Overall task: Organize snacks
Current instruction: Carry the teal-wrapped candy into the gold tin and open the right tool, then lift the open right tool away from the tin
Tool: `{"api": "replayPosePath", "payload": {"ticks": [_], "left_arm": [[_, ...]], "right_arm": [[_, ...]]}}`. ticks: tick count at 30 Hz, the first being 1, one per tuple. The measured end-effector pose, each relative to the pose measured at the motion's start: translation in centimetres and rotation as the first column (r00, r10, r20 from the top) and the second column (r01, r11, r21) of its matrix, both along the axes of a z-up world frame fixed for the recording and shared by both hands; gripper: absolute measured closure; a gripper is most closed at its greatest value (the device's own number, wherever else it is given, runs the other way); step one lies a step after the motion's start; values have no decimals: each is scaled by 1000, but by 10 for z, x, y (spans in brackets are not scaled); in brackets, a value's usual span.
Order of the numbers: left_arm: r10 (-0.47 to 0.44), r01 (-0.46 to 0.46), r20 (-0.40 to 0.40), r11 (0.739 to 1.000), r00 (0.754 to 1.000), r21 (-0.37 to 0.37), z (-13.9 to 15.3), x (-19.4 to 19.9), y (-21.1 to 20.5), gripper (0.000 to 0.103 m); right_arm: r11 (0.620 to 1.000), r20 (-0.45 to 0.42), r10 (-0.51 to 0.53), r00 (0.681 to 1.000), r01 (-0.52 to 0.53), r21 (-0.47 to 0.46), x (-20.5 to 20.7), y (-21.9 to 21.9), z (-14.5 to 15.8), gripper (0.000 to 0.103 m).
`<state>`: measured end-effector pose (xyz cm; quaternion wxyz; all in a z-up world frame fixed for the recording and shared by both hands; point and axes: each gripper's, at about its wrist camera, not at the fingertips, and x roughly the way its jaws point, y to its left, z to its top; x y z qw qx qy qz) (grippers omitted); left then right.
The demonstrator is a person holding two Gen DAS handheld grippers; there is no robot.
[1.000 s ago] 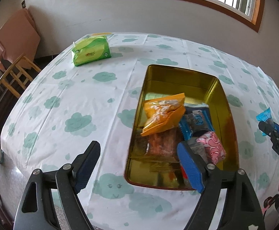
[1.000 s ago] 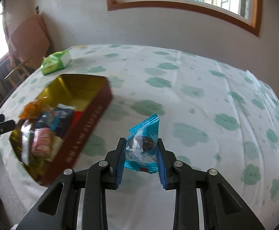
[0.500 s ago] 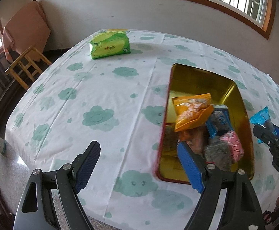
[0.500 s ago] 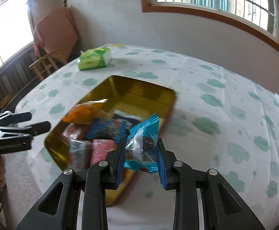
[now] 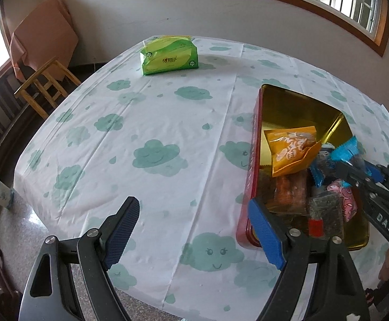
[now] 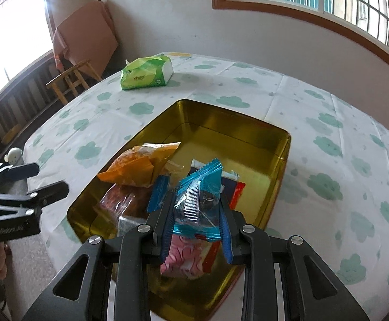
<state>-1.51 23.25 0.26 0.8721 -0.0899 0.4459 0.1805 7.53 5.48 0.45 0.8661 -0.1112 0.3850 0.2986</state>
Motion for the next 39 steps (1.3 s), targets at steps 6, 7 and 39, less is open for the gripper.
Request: {"api": "replayPosePath", "payload": {"ticks": [6, 7, 39], "left_arm": [[2, -3, -11, 1000, 1000, -4, -3, 0, 2, 22], [3, -3, -11, 1000, 1000, -3, -3, 0, 1, 22], [-14, 15, -17, 1000, 1000, 20, 4, -6, -19, 20]], "right_arm": [[999, -2, -33, 999, 33, 4, 12, 6, -4, 72], [999, -1, -39, 999, 39, 5, 14, 7, -5, 72], [997, 52, -77, 996, 75, 36, -11, -8, 19, 11]]}}
